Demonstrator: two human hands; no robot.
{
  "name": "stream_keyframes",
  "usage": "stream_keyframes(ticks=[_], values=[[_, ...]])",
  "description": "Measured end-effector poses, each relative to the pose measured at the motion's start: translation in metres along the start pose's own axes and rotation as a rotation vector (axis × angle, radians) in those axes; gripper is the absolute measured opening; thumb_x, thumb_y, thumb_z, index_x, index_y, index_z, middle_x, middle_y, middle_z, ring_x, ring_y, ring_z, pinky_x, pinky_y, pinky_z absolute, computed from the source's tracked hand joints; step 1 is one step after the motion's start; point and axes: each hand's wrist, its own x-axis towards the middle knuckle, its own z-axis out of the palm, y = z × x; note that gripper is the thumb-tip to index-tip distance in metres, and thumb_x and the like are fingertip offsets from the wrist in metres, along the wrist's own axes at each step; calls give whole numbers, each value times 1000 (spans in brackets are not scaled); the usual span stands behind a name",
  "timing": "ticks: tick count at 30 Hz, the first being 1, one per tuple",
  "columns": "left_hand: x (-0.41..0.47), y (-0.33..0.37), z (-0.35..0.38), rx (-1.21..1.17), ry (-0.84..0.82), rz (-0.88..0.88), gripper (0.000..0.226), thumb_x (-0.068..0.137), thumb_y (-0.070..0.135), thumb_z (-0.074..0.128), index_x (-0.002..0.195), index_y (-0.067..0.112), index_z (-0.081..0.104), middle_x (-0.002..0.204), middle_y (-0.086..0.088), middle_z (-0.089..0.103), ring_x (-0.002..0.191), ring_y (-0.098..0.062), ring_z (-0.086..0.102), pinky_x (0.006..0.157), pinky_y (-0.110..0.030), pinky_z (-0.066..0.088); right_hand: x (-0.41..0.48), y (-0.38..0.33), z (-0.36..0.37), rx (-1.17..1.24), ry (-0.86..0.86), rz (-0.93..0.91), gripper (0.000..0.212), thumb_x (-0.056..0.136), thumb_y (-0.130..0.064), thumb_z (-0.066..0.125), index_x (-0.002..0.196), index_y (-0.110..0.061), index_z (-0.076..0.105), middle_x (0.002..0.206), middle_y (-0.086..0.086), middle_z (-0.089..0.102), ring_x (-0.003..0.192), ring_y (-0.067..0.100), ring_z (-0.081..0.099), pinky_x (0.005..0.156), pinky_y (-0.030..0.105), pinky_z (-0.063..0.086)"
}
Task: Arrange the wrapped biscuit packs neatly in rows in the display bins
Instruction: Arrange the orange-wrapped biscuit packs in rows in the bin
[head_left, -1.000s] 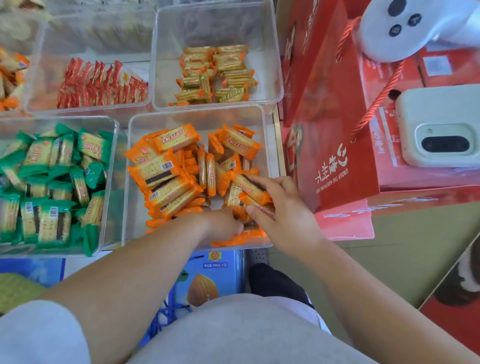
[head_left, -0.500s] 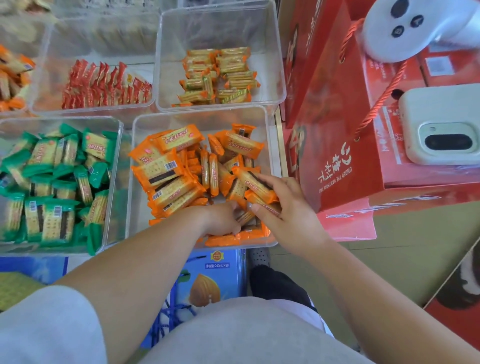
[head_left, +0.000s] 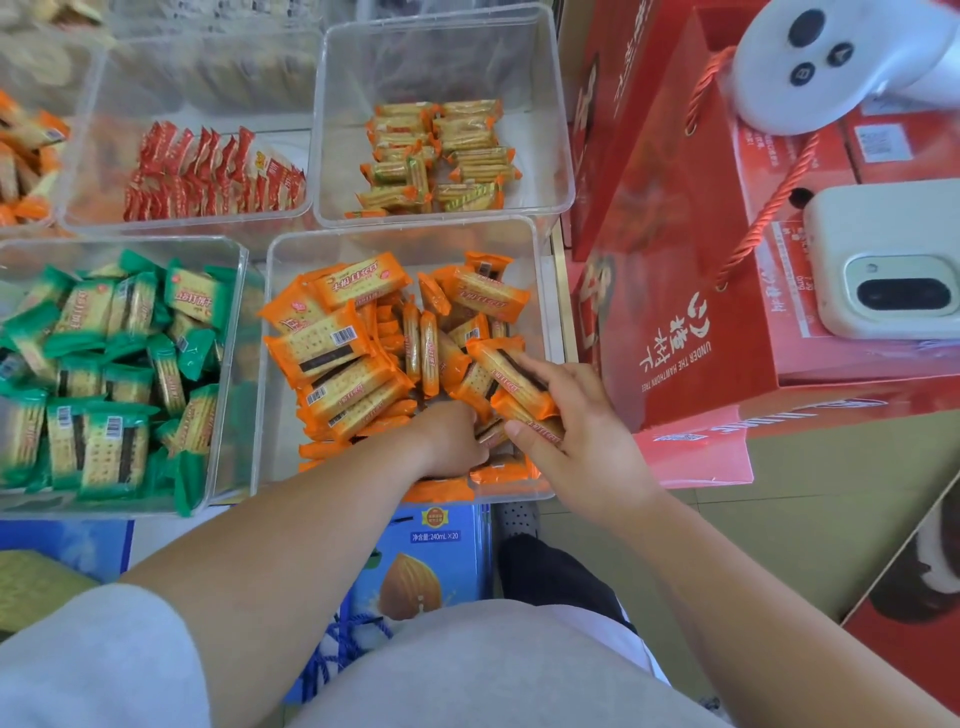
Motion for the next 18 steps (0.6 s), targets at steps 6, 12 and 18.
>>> stream_keyframes(ticks=[6,12,18], values=[[-11,6,-2,20,228,41,28,77,48,66,79,21,57,77,2,62,73,-17,61,58,-31,47,1,-1,1,-21,3,-1,67,93,-38,67,147,-50,32,124,-22,36,109,-2,50,85,20,49],[-26,19,-14,68,195,104,20,90,42,60,95,23,63,86,-1,67,84,-24,64,72,-36,55,1,-3,0,-29,0,11,68,92,-36,68,149,-48,34,124,-20,38,110,-1,50,89,24,50],[-45,4,-7,94,171,78,42,95,41,49,59,20,51,62,-2,51,60,-21,53,53,-31,35,2,-7,-2,-40,-26,45,67,93,-38,68,150,-47,34,124,-17,38,109,4,53,88,38,56]])
